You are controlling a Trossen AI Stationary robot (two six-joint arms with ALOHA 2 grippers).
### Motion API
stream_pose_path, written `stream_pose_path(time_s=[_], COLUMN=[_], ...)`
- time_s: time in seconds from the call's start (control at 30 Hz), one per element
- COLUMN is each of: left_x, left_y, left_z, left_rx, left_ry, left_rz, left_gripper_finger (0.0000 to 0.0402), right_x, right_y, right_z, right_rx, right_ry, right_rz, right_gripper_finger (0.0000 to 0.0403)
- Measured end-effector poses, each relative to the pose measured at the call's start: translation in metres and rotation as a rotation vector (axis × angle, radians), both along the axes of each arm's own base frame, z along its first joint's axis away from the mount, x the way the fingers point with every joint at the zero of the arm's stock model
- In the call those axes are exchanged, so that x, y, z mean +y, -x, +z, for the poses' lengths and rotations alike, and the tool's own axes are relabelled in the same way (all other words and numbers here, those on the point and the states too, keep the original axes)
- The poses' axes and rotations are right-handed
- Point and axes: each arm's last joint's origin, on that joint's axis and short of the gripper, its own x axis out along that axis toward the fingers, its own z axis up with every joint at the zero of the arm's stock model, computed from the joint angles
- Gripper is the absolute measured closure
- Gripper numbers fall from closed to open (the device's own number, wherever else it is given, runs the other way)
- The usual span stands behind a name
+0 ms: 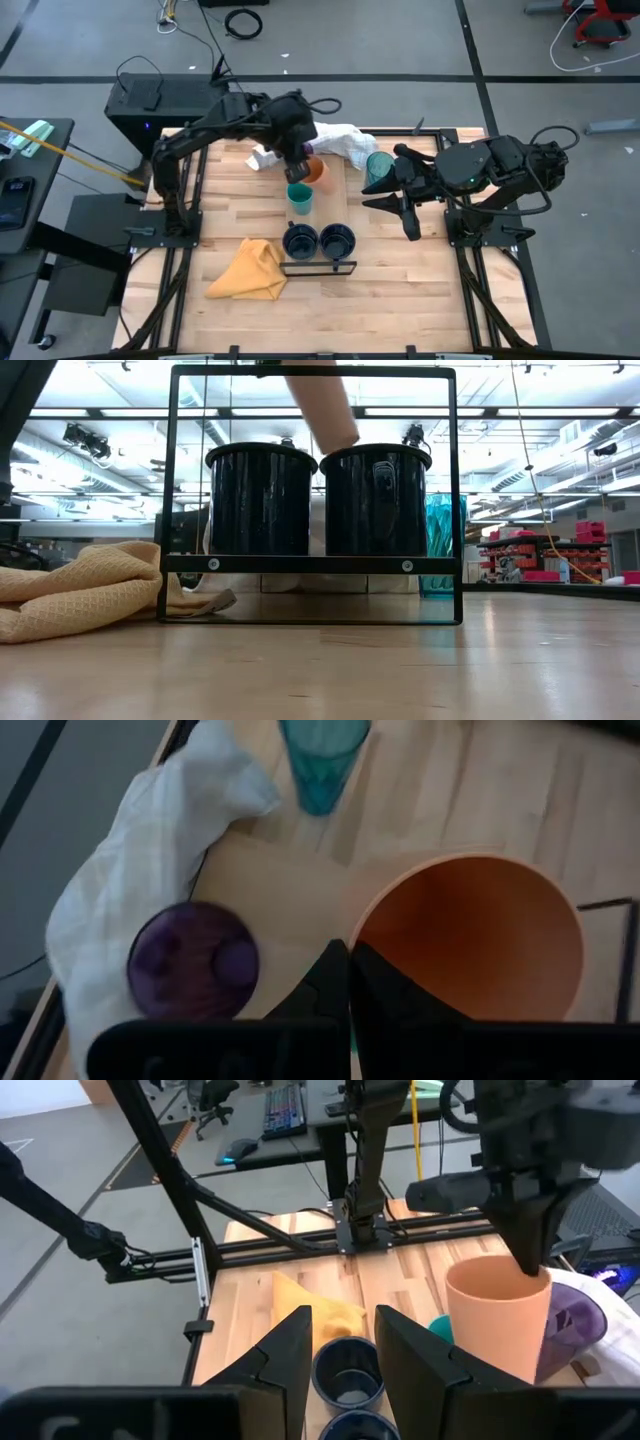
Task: Stack small to large cups/mugs on shelf
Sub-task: Put the orange cup on the shelf
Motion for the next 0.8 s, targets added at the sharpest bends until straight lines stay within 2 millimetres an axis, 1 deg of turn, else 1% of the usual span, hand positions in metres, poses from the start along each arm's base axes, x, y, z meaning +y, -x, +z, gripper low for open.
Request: stream_pose_path(time_s=[0.1, 0.3, 0.37, 0.53, 0.67, 0.8], left_x=[0.0, 0.001, 0.002, 0.005, 0.008, 0.005], left_y=[-0.008, -0.02, -0.026, -0.037, -0.046, -0.059], left_z=[0.002, -0.007, -0.008, -0.013, -0.024, -0.038], left_rx=[-0.066, -0.056, -0.093, -0.12, -0.095, -0.061], left_ry=[0.007, 0.014, 0.012, 0.034, 0.047, 0.052], left_rz=[-0.01, -0.016, -0.018, -0.039, -0.038, -0.061], left_gripper_finger=[0.0398, 0.0398, 0.0398, 0.0398, 0.0398, 0.0398], right_x=[0.0, 0.0, 0.0, 0.0, 0.0, 0.0], right_y=[0.0, 0.0, 0.0, 0.0, 0.0, 0.0], right_z=[0.0, 0.0, 0.0, 0.0, 0.0, 0.0], right_rx=[0.0, 0.0, 0.0, 0.001, 0.002, 0.001], right_ry=[-0.004, -0.002, -0.001, -0.003, -0.003, -0.004], right_rz=[-0.003, -0.003, -0.002, -0.003, -0.003, -0.003], right_gripper_finger=[0.0284, 0.0284, 0.0284, 0.0284, 0.0284, 0.0284])
